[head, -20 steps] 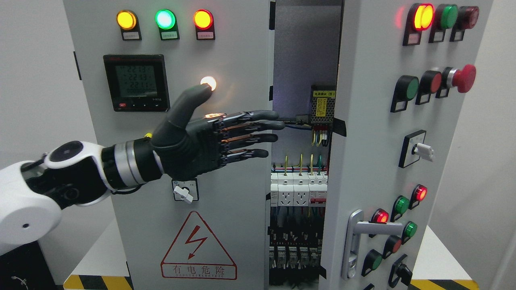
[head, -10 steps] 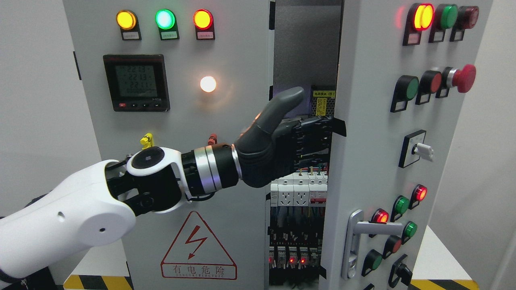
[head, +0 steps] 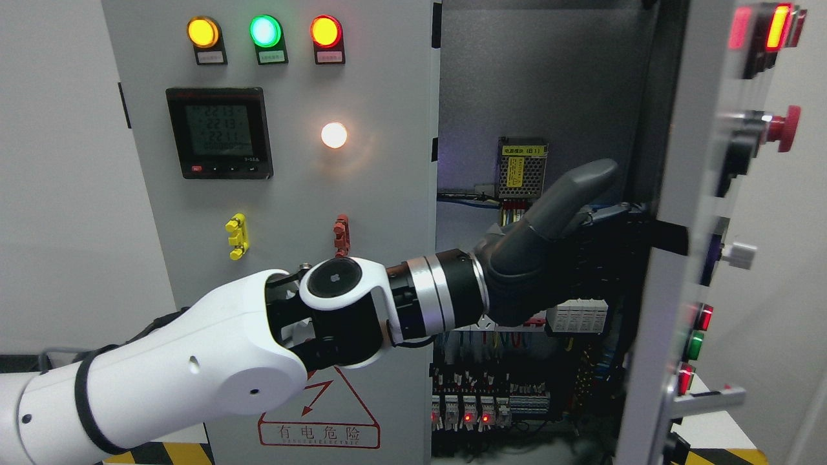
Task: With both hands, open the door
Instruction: 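Push the push-button door outward with the left hand's fingers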
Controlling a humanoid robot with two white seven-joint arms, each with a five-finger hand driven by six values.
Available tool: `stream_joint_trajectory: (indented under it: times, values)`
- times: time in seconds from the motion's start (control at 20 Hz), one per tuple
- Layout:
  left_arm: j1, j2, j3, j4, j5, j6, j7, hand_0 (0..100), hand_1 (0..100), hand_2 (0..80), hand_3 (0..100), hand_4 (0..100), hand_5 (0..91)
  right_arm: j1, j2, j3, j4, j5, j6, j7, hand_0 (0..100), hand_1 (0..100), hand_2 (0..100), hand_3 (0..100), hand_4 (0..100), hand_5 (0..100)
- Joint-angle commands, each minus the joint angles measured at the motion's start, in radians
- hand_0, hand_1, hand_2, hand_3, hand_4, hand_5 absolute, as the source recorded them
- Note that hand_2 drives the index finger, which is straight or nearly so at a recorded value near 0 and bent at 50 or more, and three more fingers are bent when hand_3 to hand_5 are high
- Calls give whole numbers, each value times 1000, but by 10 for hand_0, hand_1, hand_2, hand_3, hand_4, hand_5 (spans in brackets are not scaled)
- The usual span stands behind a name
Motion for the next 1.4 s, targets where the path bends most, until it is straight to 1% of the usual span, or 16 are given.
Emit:
stream_joint_trajectory:
  times: [0.0, 0.2, 0.3, 0.35, 0.45, 0.5, 0.6, 1.35]
  values:
    - [4, -256, 7, 24, -30, 0, 12, 0, 0, 0, 0, 0, 0, 0, 0, 0, 0, -3, 0, 0, 0, 0, 0, 0, 0, 0]
    - [7, -362, 7, 111, -56, 0, 13, 0, 0, 0, 0, 0, 0, 0, 0, 0, 0, -3, 1, 0, 0, 0, 0, 0, 0, 0]
    - [30, -406, 7, 149, -93, 0, 15, 0, 0, 0, 0, 0, 0, 0, 0, 0, 0, -3, 0, 0, 0, 0, 0, 0, 0, 0]
    - [56, -441, 8, 175, -118, 0, 22, 0, 0, 0, 0, 0, 0, 0, 0, 0, 0, -3, 0, 0, 0, 0, 0, 0, 0, 0]
    - [102, -512, 10, 224, -168, -4, 70, 0, 0, 0, 0, 0, 0, 0, 0, 0, 0, -3, 0, 0, 0, 0, 0, 0, 0, 0]
    - [102, -515, 10, 231, -173, -7, 94, 0, 0, 0, 0, 0, 0, 0, 0, 0, 0, -3, 0, 0, 0, 0, 0, 0, 0, 0]
    - [100, -518, 5, 232, -170, -9, 111, 0, 0, 0, 0, 0, 0, 0, 0, 0, 0, -3, 0, 0, 0, 0, 0, 0, 0, 0]
    - [97, -517, 7, 269, -169, -10, 111, 0, 0, 0, 0, 0, 0, 0, 0, 0, 0, -3, 0, 0, 0, 0, 0, 0, 0, 0]
